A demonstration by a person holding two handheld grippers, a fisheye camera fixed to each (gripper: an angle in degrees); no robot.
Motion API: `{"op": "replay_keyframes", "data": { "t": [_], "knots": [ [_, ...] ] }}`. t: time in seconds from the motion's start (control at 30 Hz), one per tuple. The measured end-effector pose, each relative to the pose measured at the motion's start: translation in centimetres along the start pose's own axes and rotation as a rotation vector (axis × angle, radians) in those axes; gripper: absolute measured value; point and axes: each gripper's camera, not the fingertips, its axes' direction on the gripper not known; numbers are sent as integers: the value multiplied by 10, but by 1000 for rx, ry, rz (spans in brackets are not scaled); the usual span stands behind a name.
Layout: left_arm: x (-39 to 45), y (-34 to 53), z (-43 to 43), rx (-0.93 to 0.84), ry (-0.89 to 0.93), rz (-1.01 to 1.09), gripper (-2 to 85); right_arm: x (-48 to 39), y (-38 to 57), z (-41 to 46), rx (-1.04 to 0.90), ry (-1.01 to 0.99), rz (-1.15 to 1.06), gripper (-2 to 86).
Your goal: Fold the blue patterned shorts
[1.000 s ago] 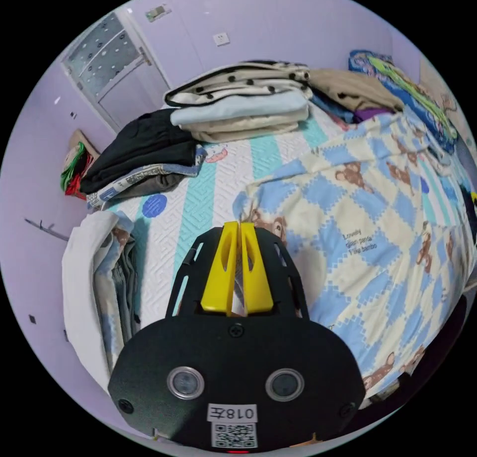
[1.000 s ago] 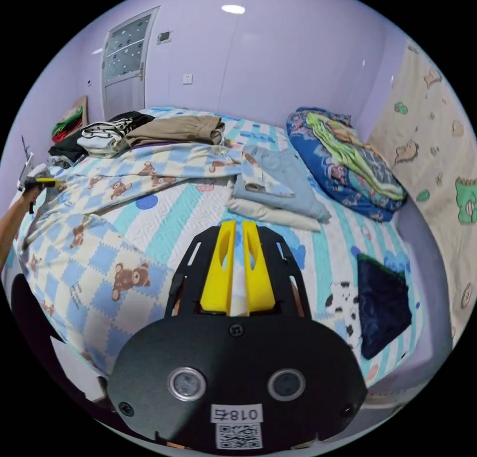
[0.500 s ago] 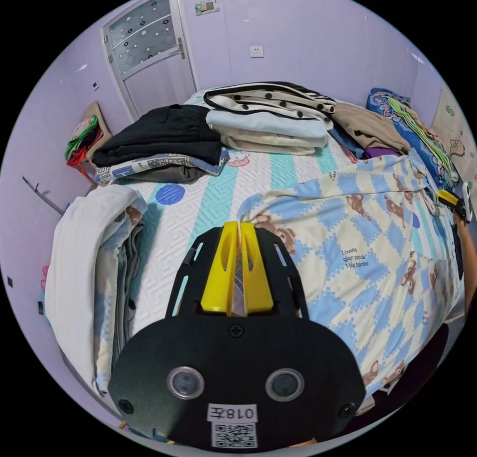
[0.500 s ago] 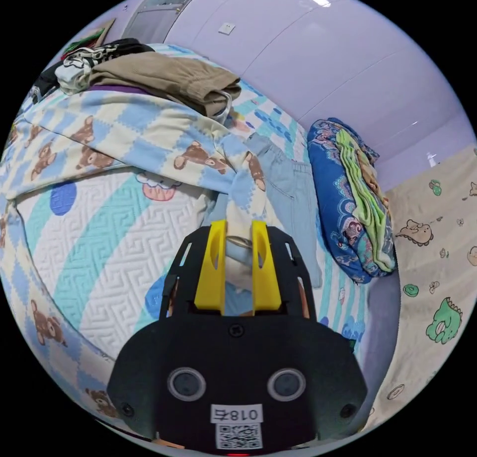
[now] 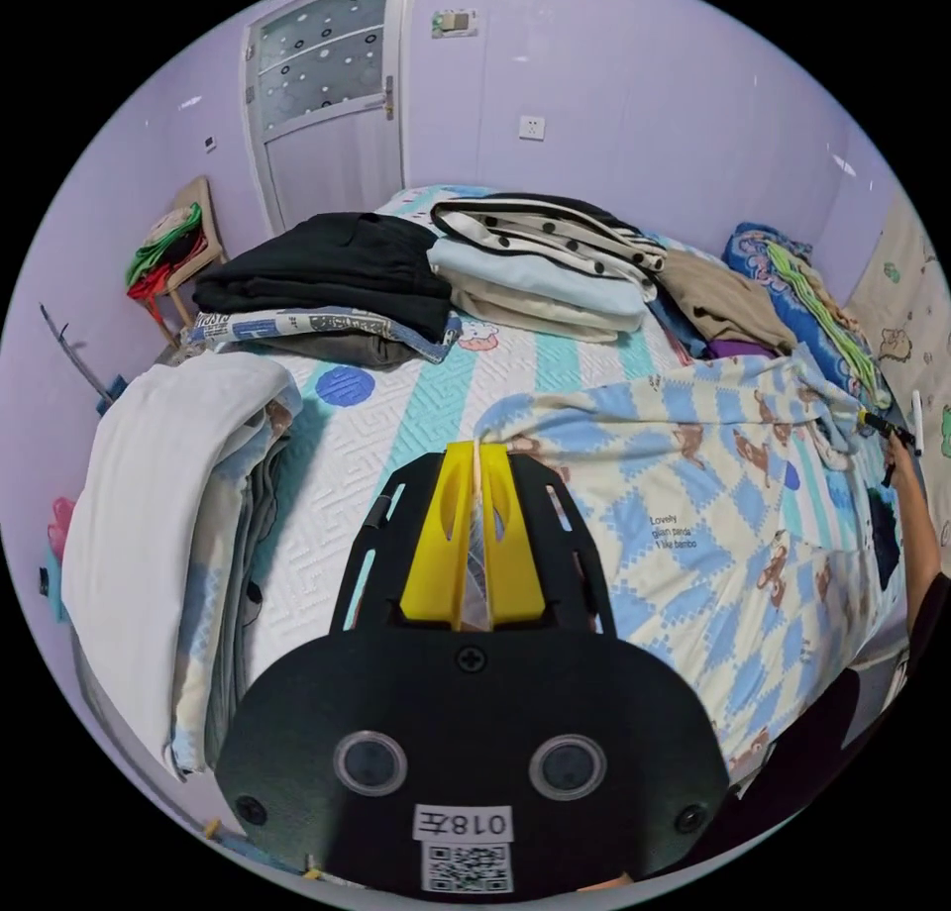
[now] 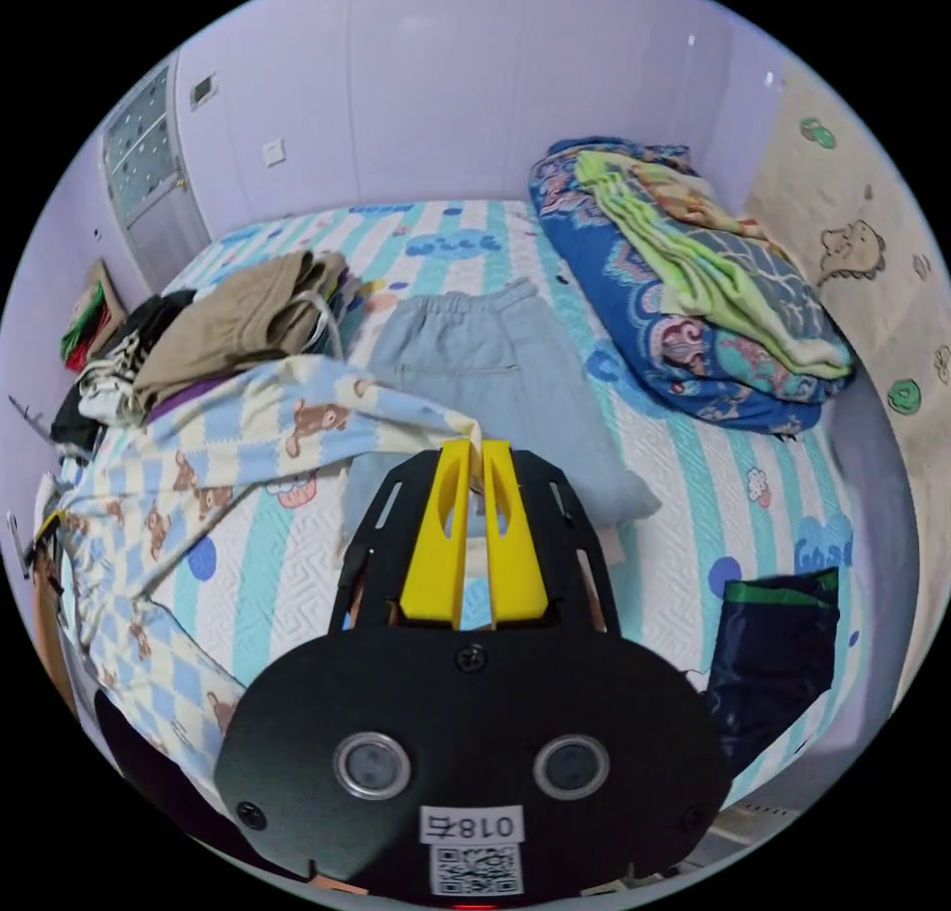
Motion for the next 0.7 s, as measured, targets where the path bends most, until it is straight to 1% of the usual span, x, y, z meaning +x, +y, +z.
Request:
{"op": "replay_keyframes", "data": {
  "t": [0.07, 0.2, 0.3, 0.4, 0.5, 0.57, 0.63, 0.7],
  "knots": [
    [-7, 5, -13, 29, 22, -31, -9, 26, 1, -24, 65, -3, 60, 7],
    [-15, 22, -54, 93, 73, -68, -9, 60, 5, -60, 104, 0, 112, 6],
    [-14, 37, -92, 139, 93, -39, -9, 86, 17, -93, 118, 15, 136, 5],
    [-8, 61, -140, 206, 128, 46, -9, 115, 42, -134, 151, -16, 147, 4],
    [-5, 102, -189, 254, 184, 153, -9, 143, 91, -174, 175, -29, 130, 3],
    [-6, 133, -212, 253, 245, 215, -9, 168, 147, -195, 148, -39, 123, 3],
    [-6, 177, -228, 194, 299, 272, -9, 182, 192, -197, 91, -38, 103, 3],
    [-2, 207, -227, 120, 279, 288, -9, 187, 235, -182, -11, -24, 67, 4]
  ]
}}
